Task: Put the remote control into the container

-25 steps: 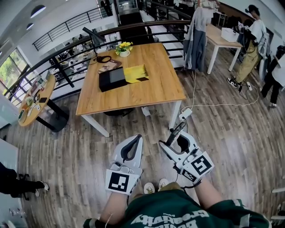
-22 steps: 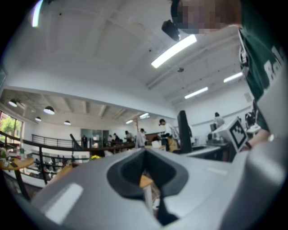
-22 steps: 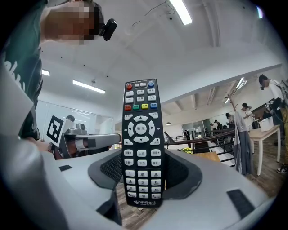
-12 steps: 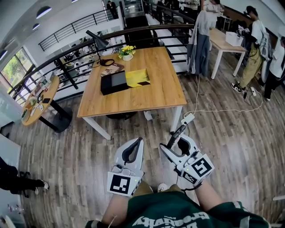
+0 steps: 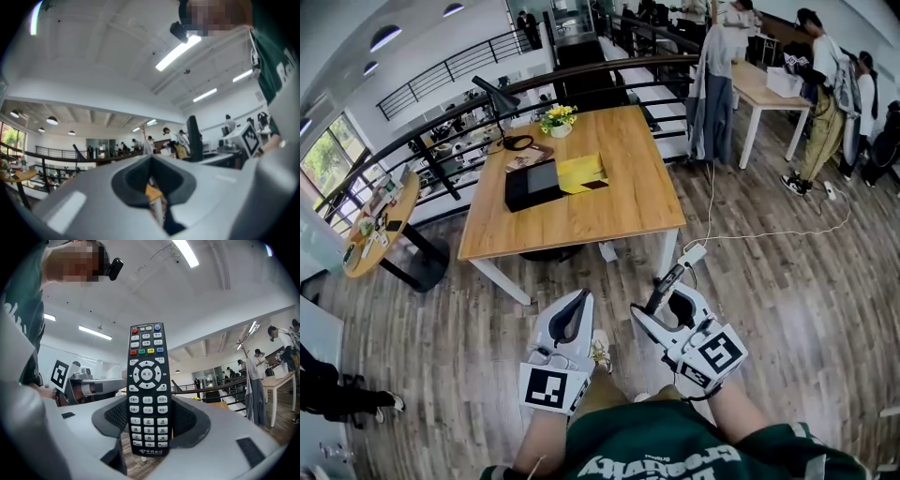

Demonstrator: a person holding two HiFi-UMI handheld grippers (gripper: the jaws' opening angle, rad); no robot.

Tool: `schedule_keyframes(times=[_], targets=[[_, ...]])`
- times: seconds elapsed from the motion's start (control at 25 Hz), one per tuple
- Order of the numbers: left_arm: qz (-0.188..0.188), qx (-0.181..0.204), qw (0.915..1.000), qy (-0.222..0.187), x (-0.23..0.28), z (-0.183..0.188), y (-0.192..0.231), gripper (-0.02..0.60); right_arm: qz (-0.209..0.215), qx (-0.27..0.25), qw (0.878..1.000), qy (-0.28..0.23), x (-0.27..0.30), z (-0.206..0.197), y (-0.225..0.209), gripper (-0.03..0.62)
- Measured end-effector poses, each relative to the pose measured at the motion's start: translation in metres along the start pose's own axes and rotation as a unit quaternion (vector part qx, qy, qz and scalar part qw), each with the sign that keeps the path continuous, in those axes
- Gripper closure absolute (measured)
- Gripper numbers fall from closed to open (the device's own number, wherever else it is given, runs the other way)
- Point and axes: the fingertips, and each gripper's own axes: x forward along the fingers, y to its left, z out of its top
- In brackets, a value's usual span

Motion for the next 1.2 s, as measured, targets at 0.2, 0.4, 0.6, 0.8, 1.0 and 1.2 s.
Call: schedule_keyframes(times=[0.2,0.4,0.6,0.8,1.0,1.2], targets=[[-0.005,-0.002,1.0,-0.008,0.012,0.0,0.007,0.584,-0.009,-0.006,1.0,-0.002,0.007,-0.001,-0.008,0.344],[-0.016,0.002,0.9997,-0.016,0.028,-0.005,0.021,0.584,-0.018,-0.014,1.0,-0.001,0.023,-0.006,-0.02,0.344],[-0.024,0.007,0.9994,-0.023,0.042,-0.007,0.042,0.584,-0.023,-0.017,1.0,0.006,0.045,-0.012,-0.027,0.344],[-0.024,0.0,0.9994,-0.026,0.06,-0.012,0.068,0.584,-0.023,-0.018,1.0,0.008,0.074,-0.013,-0.039,0.344],[-0.023,0.002,0.9995,-0.021,0.08,-0.027,0.098,0.584,-0.022,-0.017,0.999,0.016,0.104,-0.023,-0.053,0.344],[-0.024,-0.013,0.9995,-0.014,0.101,-0.037,0.122,0.584,-0.024,-0.011,0.999,0.027,0.132,-0.03,-0.069,0.344]])
